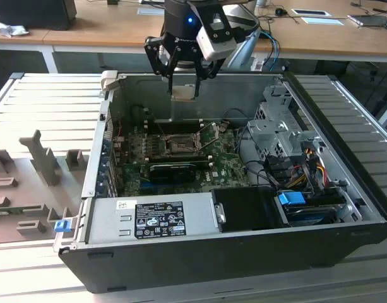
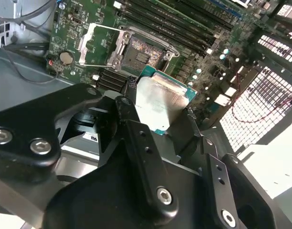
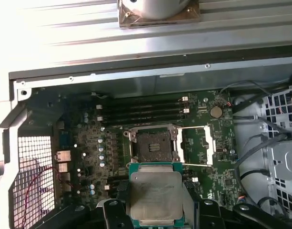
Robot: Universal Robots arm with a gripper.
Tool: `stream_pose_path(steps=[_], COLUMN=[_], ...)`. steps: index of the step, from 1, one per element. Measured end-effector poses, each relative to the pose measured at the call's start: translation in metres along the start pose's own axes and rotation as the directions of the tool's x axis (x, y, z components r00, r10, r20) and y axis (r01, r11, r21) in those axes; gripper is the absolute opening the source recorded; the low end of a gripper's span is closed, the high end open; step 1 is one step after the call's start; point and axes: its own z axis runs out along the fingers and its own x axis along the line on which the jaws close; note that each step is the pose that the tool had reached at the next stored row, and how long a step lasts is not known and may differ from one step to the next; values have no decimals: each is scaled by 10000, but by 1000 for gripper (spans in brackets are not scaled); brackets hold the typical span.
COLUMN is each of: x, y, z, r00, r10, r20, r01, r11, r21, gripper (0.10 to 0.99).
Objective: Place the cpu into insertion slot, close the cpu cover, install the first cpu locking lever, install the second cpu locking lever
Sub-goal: 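Place the cpu into insertion slot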
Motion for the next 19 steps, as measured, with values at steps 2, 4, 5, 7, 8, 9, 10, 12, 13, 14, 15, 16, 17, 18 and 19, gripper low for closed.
stream_pose_path(steps=[2, 4, 5, 7, 8, 9, 10, 12, 13, 14, 15, 16, 17, 18, 19], x=[0, 0, 2, 2, 4, 4, 6, 5, 6, 7, 7, 8, 10, 11, 11], y=[0, 0, 0, 0, 0, -1, -1, -1, -1, -1, -1, -1, -1, -1, -1], z=[0, 1, 1, 1, 2, 3, 3, 3, 3, 3, 4, 4, 4, 4, 4], r00=[9999, 9997, 9995, 9989, 9986, 9979, 9975, 9972, 9969, 9965, 9963, 9960, 9953, 9947, 9938], r10=[108, 236, 326, 472, 534, 646, 703, 746, 788, 830, 860, 889, 970, 1026, 1110], r20=[10, 21, 30, 43, 48, 58, 63, 67, 70, 74, 77, 80, 86, 92, 99], r01=[-108, -236, -326, -472, -534, -646, -703, -746, -788, -830, -860, -889, -969, -1026, -1110], r11=[9999, 9997, 9995, 9989, 9986, 9979, 9975, 9972, 9969, 9966, 9963, 9960, 9953, 9947, 9938], r21=[1, -1, -3, -6, -8, -11, -12, -13, -13, -14, -16, -16, -18, -20, -22], gripper=[529, 529, 529, 529, 529, 529, 529, 529, 529, 529, 529, 529, 529, 529, 529])
